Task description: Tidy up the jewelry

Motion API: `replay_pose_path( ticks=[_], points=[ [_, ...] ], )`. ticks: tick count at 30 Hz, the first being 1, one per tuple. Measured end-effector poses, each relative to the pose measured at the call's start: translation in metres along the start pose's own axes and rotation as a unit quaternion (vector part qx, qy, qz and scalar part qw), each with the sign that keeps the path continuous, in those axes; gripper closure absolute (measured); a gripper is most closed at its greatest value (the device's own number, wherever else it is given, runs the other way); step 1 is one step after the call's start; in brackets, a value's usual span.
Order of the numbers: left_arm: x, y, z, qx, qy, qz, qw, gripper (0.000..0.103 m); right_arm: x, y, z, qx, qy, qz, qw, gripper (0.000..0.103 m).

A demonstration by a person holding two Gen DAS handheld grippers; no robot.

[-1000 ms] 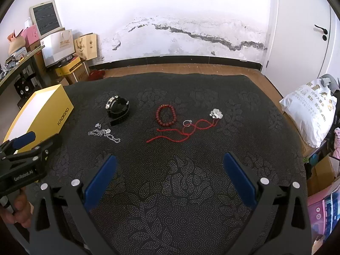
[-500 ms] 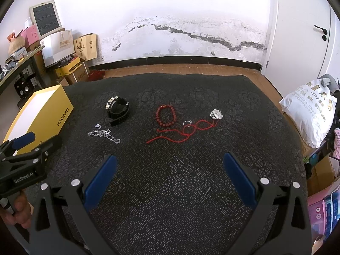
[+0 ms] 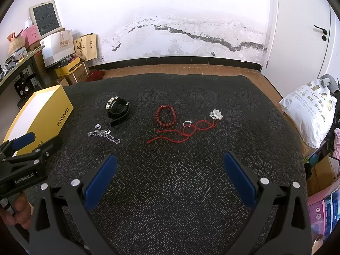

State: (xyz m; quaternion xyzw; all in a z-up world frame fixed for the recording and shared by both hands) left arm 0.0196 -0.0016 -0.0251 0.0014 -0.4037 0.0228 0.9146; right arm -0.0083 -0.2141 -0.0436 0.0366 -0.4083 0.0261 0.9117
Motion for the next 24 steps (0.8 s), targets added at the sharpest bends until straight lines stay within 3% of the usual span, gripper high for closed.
replay_pose_path(
  ticks=[24],
  points=[
    [-0.0015, -0.0013, -0.0012, 0.0, 0.001, -0.004, 1.0, 0.006, -0.0001, 0.0007, 0.0001, 0.0, 0.0, 0.0, 1.0, 0.006]
  ],
)
Point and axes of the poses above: each gripper's, at about its wrist camera, not at the fingertips, and z roughly against the way its jaws point, y to its left, x to its top, the point moved 2 cm from there along -z, roughly the way its jaws point, and after that the axes turned 4 degrees about -y, right-handed, at the moved point
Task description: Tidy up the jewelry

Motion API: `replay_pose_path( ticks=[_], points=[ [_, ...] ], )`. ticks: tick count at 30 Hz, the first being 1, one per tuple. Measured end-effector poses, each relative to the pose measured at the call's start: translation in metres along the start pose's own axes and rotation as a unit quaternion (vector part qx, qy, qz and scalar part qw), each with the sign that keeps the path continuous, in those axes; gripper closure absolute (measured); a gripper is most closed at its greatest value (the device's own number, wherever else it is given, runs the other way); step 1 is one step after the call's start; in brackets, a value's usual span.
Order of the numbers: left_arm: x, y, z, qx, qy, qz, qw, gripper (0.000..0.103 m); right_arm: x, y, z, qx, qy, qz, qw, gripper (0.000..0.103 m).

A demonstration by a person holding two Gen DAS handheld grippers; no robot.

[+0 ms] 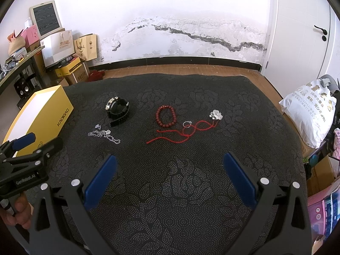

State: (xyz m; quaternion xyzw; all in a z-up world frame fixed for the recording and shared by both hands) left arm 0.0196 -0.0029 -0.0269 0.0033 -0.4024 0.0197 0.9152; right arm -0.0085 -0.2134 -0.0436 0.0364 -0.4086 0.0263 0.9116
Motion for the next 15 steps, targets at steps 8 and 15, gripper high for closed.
replay_pose_path(
  ticks=[8, 15],
  points=[
    [-0.0006, -0.0001, 0.0008, 0.0, 0.0, -0.001, 1.0, 0.006, -0.0002, 0.0003, -0.0002, -0.001, 0.0, 0.001, 1.0, 0.006],
    [-0.0001, -0.0004, 0.001, 0.0, 0.001, 0.0, 1.0, 0.006, -0.0001, 0.0, 0.0001, 0.0, -0.001, 0.0, 1.0, 0.006]
  ],
)
Point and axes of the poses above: each gripper's, at about its wrist camera, not at the fingertips, and z roughly against the way its jaws point, y to its left, x to its top, the point moved 2 cm from there along -z, roughly the way its jaws point, and after that the axes turned 4 degrees about -y, right-handed, at the moved point
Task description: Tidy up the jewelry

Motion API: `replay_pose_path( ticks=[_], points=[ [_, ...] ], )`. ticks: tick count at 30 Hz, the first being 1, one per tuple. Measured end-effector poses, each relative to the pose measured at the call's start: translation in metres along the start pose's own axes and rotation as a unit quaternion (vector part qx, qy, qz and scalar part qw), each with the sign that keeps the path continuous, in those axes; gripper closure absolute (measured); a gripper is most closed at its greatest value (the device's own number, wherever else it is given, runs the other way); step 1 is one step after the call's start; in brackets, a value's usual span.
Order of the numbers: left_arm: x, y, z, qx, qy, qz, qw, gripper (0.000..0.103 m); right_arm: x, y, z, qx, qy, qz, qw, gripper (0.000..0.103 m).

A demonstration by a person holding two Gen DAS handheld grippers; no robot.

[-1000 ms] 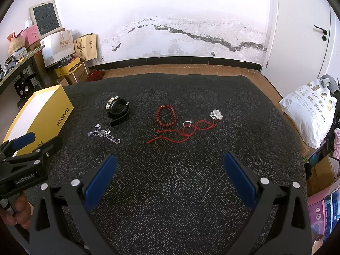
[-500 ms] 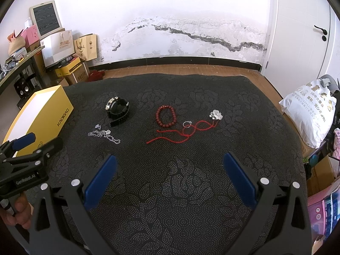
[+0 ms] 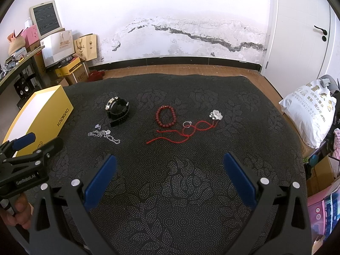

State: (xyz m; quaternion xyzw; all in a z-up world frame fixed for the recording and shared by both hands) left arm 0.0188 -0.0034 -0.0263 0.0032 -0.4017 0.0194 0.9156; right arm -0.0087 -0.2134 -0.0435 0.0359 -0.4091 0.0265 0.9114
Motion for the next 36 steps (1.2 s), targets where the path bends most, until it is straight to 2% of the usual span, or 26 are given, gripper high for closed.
replay_pose_path(
  ticks=[27, 36],
  points=[
    [0.0, 0.0, -0.004, 0.002, 0.004, -0.001, 1.0, 0.006, 0.0, -0.002, -0.001, -0.001, 0.001, -0.001, 1.0, 0.006],
    [-0.001, -0.005, -0.023, 0.006, 0.021, -0.008, 0.9997, 0.006, 0.003, -0.014, -0.014, -0.009, 0.002, -0.009, 1.0, 0.006]
  ],
)
Point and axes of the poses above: each gripper's, at about its wrist camera, not at the fingertips, and z roughly against the way its jaws point, y to its left, x to its top, the point moved 2 cm from there along -z, roughly the way its jaws point, and after that the axes turned 4 degrees about -y, right-handed, at the moved point
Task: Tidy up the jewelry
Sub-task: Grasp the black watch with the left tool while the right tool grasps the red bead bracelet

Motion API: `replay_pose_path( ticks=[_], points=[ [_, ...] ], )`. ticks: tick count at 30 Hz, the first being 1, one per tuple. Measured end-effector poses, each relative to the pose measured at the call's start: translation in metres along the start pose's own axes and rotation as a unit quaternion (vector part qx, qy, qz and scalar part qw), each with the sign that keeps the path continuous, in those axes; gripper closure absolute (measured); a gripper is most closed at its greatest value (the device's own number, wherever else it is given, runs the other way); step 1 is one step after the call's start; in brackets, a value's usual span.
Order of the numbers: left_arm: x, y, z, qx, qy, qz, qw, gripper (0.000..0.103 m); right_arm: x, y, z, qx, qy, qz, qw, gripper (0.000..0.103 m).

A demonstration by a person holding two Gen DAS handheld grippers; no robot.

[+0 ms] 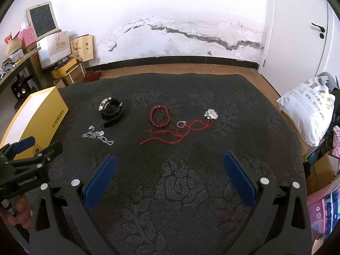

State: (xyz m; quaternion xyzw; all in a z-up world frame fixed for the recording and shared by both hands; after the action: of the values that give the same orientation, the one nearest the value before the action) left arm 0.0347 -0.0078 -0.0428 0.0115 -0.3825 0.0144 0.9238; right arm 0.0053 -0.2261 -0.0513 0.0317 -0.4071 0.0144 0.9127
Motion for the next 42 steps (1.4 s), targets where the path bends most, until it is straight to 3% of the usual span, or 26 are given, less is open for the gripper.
replay_pose_path(
  ticks=[11, 16, 21, 23, 25, 28, 35, 42],
  points=[
    [0.017, -0.014, -0.073, 0.01, 0.028, -0.008, 0.9995, 0.006, 0.017, -0.008, -0.042, 0.006, 0.0, 0.018, 1.0, 0.006],
    [0.03, -0.024, -0.11, 0.013, 0.031, -0.019, 0.9992, 0.006, 0.03, -0.008, -0.081, 0.03, 0.022, 0.011, 0.999, 0.006],
    [0.041, -0.026, -0.148, 0.011, 0.05, 0.0, 0.9987, 0.006, 0.044, 0.002, -0.129, 0.022, 0.038, 0.033, 0.998, 0.006],
    [0.046, -0.029, -0.16, 0.012, 0.053, -0.006, 0.9985, 0.006, 0.048, 0.004, -0.151, 0.028, 0.06, 0.034, 0.997, 0.006],
    [0.049, -0.031, -0.17, 0.018, 0.052, -0.015, 0.9984, 0.006, 0.054, 0.007, -0.163, 0.024, 0.055, 0.046, 0.997, 0.006],
    [0.05, -0.029, -0.184, 0.025, 0.061, -0.021, 0.9976, 0.006, 0.058, 0.015, -0.19, 0.027, 0.077, 0.066, 0.994, 0.006],
    [0.052, -0.025, -0.2, -0.004, 0.067, -0.021, 0.9975, 0.006, 0.046, 0.014, -0.228, 0.036, 0.121, 0.088, 0.988, 0.006],
    [0.049, -0.024, -0.2, -0.013, 0.044, -0.03, 0.9985, 0.006, 0.043, 0.014, -0.233, 0.057, 0.112, 0.1, 0.987, 0.006]
  ],
)
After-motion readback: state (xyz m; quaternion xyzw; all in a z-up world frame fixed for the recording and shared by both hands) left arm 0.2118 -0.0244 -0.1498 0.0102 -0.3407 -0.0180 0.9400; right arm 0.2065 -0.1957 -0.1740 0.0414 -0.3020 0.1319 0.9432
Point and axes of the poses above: each gripper's, at about its wrist camera, not at the fingertips, and z roughly against the way its jaws point, y to its left, x to its top, the point moved 2 cm from there along -z, roughly the way its jaws point, and after that the axes turned 4 degrees about -y, right-handed, at the moved point
